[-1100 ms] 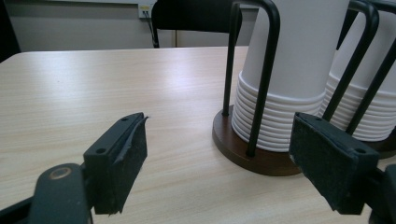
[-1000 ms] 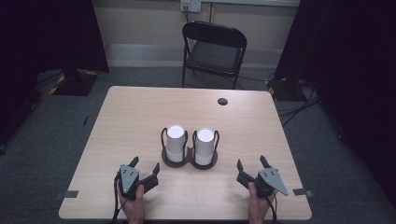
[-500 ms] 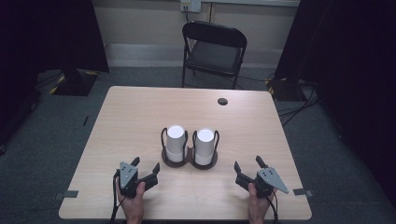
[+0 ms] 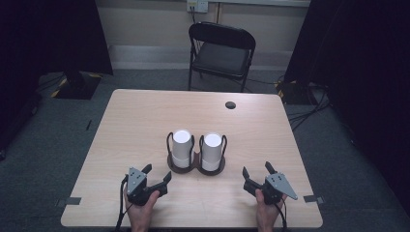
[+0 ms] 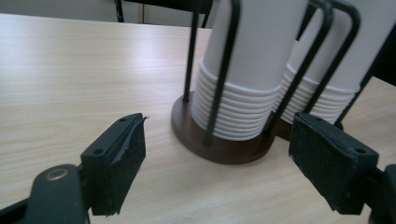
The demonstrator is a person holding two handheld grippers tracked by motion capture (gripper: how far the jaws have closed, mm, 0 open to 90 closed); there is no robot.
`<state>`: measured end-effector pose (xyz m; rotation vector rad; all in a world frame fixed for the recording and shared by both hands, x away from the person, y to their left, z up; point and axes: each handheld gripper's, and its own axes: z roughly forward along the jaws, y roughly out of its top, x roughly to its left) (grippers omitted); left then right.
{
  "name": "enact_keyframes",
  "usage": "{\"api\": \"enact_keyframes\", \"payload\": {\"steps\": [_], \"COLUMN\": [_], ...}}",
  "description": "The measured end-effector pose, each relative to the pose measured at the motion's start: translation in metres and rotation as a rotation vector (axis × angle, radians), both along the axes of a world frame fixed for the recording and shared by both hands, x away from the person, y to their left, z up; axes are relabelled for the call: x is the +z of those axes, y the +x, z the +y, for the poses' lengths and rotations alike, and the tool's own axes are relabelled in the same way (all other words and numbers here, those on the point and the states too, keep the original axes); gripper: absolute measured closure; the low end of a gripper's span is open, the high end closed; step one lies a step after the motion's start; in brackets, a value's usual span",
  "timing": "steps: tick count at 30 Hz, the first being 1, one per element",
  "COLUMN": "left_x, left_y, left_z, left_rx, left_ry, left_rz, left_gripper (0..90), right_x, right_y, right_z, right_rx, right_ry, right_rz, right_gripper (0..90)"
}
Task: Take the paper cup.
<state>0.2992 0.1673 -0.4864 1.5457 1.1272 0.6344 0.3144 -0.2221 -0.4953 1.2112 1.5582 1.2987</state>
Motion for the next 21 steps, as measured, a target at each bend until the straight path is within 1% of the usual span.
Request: {"api": "enact_keyframes", "payload": {"steps": [3, 5, 7, 9, 11, 12, 15, 17, 18, 19, 21], "left_x": [0.006, 0.009, 0.012, 0.016, 0.019, 0.021, 0.029, 0.031, 0.033, 0.036, 0.037], "left_y": [-0.001, -0.001, 0.0, 0.001, 0.001, 0.002, 0.004, 0.006, 0.007, 0.008, 0.008], "left_z": [-0.007, -0.01, -0.012, -0.016, -0.02, -0.022, -0.031, -0.033, -0.036, -0.041, -0.043], "left_rx": [-0.03, -0.044, -0.054, -0.075, -0.086, -0.098, -0.128, -0.13, -0.119, -0.125, -0.133], "left_ry": [0.006, 0.013, 0.013, 0.011, 0.011, 0.007, 0.008, 0.016, 0.035, 0.041, 0.045], "left_rz": [-0.019, -0.024, -0.03, -0.029, -0.04, -0.043, -0.041, -0.039, -0.038, -0.045, -0.047], "left_gripper": [20.9, 21.0, 21.3, 21.3, 21.4, 23.0, 23.1, 23.1, 23.5, 27.1, 27.3], "right_x": [0.0, 0.0, 0.0, 0.0, 0.0, 0.0, 0.0, 0.0, 0.0, 0.0, 0.0], "right_y": [-0.001, -0.001, 0.0, 0.0, -0.001, -0.001, -0.001, -0.001, -0.001, -0.001, -0.001], "right_z": [0.0, 0.0, 0.0, 0.0, 0.0, 0.0, 0.001, 0.001, 0.001, 0.001, 0.001], "right_rx": [0.003, 0.001, 0.004, 0.003, -0.001, 0.002, 0.004, 0.005, 0.006, 0.007, 0.006], "right_ry": [0.0, 0.001, -0.001, 0.0, 0.002, 0.0, -0.005, -0.005, -0.005, -0.004, -0.004], "right_rz": [-0.004, -0.005, -0.002, -0.003, -0.004, -0.003, -0.001, -0.001, 0.0, 0.0, 0.001], "right_gripper": [13.2, 13.2, 13.2, 13.2, 13.2, 13.2, 13.2, 13.2, 13.2, 13.2, 13.3]}}
